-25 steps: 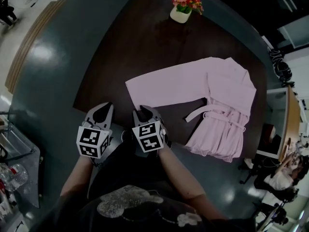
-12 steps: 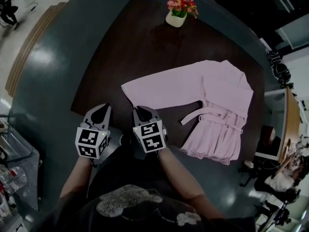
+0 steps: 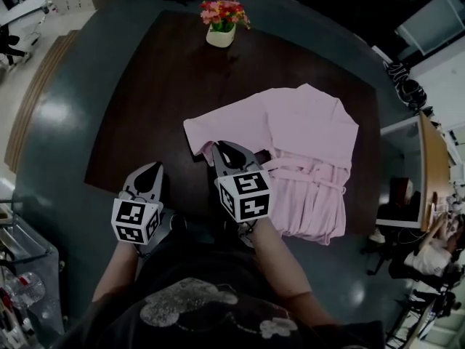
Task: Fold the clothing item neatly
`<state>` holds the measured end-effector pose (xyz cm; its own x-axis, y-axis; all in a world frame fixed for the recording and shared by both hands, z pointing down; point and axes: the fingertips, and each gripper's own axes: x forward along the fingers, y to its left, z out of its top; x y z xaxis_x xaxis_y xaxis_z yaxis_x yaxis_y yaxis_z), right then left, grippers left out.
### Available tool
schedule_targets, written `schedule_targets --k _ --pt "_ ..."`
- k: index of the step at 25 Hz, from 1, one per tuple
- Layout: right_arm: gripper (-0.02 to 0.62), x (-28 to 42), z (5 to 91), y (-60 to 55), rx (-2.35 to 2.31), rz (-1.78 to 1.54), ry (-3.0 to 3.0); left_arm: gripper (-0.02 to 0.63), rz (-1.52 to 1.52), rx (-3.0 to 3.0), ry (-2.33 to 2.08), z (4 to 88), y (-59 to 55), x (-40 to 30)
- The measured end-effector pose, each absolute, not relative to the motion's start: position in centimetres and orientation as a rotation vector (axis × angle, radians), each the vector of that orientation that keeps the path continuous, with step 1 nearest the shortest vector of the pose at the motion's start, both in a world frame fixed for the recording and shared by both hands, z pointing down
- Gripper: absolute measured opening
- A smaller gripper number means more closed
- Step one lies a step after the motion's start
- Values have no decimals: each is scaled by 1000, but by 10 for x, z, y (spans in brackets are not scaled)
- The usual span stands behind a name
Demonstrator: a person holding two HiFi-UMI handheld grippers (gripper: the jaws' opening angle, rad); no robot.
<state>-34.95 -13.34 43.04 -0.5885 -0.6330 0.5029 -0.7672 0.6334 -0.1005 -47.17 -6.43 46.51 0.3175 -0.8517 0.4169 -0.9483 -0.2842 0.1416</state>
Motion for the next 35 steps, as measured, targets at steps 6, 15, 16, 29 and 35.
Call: schedule_targets --k 6,15,16,29,35 --pt "20 -256 400 -165 1273 453 -2435 8 369 2270 -1605 447 -81 -415" --pt "20 -98 407 -193 1535 583 -2346 8 388 2301 -1620 431 -101 -337" --pt "20 -87 412 -195 1536 598 -2338 8 388 2298 -1622 431 -102 -329" --pt "20 -52 426 -206 1529 635 -2319 8 435 2418 -1462 436 -137 -264" --pt "20 -33 392 -217 1620 618 -2294 8 405 2455 -1341 443 -173 -247"
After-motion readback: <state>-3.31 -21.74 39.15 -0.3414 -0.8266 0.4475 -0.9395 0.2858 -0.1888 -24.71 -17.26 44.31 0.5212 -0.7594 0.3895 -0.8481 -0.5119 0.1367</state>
